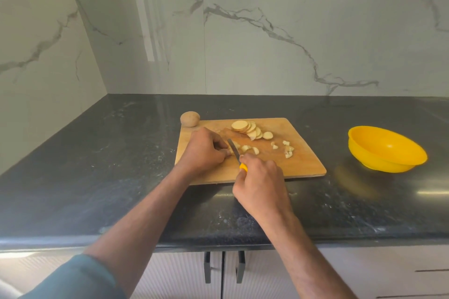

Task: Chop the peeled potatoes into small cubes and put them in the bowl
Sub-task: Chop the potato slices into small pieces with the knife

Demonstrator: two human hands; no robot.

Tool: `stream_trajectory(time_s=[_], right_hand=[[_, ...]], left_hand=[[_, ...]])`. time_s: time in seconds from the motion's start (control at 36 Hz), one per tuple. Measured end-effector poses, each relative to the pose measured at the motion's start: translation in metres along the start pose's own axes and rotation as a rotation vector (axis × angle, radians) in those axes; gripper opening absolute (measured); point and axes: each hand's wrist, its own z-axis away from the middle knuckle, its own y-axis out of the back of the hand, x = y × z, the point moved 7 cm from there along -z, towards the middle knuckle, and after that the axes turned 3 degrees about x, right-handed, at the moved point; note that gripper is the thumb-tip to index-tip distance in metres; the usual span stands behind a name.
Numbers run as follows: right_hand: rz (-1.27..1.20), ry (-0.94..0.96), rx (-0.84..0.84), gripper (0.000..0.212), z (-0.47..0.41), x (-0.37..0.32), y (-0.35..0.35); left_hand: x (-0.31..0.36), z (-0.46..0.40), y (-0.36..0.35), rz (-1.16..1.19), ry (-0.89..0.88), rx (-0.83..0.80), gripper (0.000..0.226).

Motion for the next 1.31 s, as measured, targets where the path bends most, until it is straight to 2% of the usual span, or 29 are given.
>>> stream_trajectory(time_s=[0.39,0.72,0.83,1.0,1.22,1.31], right_hand=[[-0.036,-0.011,-0.069,0.027,-0.008,-0.004,-0.003],[0.001,0.037,-0.097,0.035,-0.009,-0.014,-0.003],[-0.009,0.026,-0.110,0.032,-0.004,-0.012,-0.003],[-0.014,0.025,-0.112,0.026,0.010,-0.006,0.003],[-0.046,0.023,-0.095,0.030,0.020,0.010,0.024],[-0.073,-0.019,-0.045,0.025,0.022,0.019,0.033]], left_hand=[[0.001,-0.001,-0.003,0.006,-0.021,-0.048,0.009],[0.003,0.003,-0.001,0.001,-0.021,-0.007,0.009],[0.002,0.002,-0.002,-0.006,-0.006,0.002,0.009],[0.001,0.001,-0.003,-0.022,0.014,0.000,0.009],[0.000,0.000,-0.005,-0.024,0.025,0.006,0.007],[0.001,0.001,-0.004,-0.004,0.022,-0.003,0.007]])
